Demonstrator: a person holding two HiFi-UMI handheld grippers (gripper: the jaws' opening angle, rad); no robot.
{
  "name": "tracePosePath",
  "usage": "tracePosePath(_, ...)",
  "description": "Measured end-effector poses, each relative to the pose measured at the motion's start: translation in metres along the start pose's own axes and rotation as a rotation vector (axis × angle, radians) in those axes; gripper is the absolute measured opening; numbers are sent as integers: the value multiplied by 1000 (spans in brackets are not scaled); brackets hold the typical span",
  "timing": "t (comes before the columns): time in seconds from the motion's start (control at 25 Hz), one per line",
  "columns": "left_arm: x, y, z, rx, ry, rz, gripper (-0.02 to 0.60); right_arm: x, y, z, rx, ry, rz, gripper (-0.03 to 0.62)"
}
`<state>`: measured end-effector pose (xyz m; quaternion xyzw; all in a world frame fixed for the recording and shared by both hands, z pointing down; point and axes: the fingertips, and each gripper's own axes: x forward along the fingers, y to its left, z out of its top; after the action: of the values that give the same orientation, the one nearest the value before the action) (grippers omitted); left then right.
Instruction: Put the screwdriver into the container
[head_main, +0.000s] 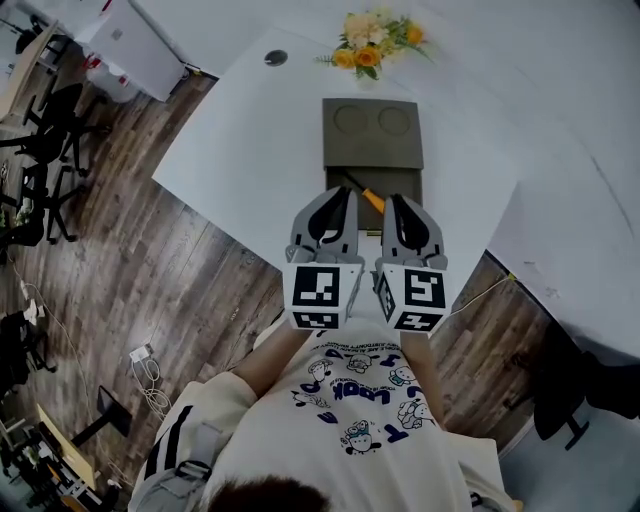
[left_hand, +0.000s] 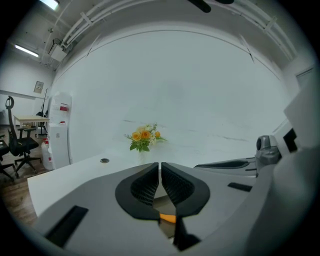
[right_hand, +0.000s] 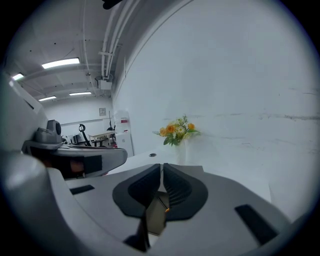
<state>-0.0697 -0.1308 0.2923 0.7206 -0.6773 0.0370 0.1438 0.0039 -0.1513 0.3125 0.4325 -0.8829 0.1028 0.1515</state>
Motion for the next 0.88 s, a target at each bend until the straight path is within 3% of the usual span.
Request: tracePosePath(0.88,-4,-6,10,22,-27,-17,29,-8,-5,5,15,-38,-31,37)
